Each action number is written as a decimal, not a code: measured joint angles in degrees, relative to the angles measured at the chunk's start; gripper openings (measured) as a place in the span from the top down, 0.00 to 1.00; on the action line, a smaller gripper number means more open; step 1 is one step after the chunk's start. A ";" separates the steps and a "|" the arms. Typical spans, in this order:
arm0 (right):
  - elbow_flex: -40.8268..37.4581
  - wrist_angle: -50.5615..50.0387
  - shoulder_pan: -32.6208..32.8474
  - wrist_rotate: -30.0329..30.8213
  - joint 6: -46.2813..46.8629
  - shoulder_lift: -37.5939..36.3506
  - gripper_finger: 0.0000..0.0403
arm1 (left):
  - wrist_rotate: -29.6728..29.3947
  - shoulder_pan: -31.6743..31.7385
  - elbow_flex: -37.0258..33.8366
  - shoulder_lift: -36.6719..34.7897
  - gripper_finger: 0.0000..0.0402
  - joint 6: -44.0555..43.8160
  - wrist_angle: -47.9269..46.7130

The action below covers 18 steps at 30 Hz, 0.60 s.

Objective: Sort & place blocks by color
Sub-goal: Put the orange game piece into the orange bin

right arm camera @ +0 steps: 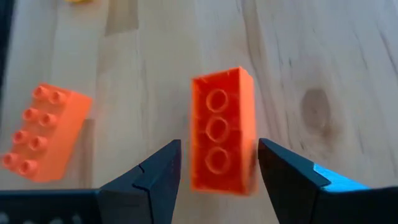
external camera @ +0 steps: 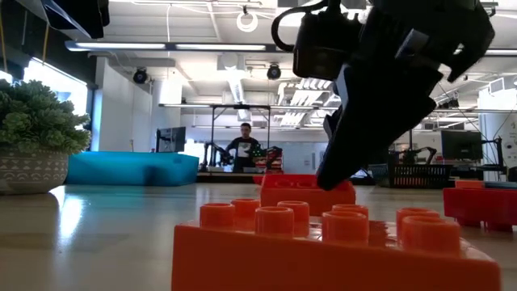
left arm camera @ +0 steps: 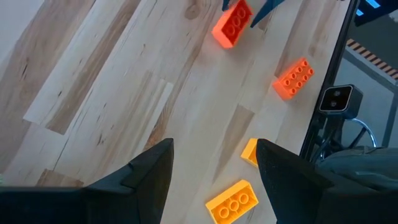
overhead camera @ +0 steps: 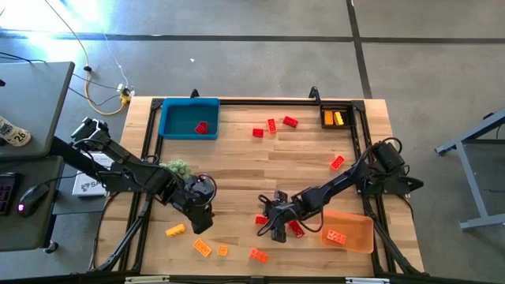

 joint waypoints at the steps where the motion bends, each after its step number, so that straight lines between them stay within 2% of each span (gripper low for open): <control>1: 0.00 0.19 0.00 -0.24 0.14 0.04 0.51 | 0.00 0.00 0.00 0.01 0.46 0.00 0.01; 18: 0.00 4.07 0.00 0.59 -1.12 3.06 0.51 | 0.01 0.00 0.00 0.00 0.46 0.00 0.28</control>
